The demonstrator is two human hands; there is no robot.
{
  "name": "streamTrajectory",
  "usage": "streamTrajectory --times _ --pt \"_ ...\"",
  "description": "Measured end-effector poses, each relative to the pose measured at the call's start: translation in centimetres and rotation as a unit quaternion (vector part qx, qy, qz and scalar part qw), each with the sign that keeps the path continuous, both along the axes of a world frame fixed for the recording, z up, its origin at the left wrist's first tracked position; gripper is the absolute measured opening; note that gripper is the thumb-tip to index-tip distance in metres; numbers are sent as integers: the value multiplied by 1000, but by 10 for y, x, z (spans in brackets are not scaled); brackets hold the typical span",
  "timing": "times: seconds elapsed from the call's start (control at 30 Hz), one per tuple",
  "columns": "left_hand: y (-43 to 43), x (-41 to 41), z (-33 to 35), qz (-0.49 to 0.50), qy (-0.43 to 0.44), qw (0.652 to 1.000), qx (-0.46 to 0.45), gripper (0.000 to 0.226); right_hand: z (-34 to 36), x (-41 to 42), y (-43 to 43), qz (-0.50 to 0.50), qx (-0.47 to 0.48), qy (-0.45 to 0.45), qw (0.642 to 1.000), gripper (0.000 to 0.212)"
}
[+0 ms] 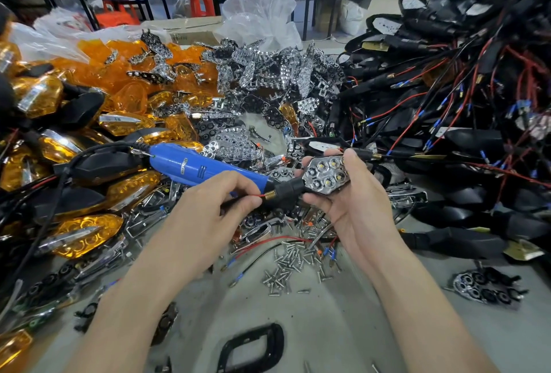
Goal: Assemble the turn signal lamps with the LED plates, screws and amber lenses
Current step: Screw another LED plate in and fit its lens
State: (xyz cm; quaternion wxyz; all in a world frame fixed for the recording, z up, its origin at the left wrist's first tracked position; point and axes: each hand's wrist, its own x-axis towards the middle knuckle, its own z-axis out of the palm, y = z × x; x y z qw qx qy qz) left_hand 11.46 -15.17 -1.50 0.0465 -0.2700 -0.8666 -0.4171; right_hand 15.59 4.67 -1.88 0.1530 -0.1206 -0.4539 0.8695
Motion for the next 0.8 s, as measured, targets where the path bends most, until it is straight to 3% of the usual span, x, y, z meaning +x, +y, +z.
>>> streamTrajectory --times 0.7,0.8 --pt "4 1 -7 -12 26 1000 3 20 -2 1 -5 -3 10 52 999 42" --pt "6 2 -9 -5 26 1000 2 21 -4 0 -5 -5 6 50 999 34"
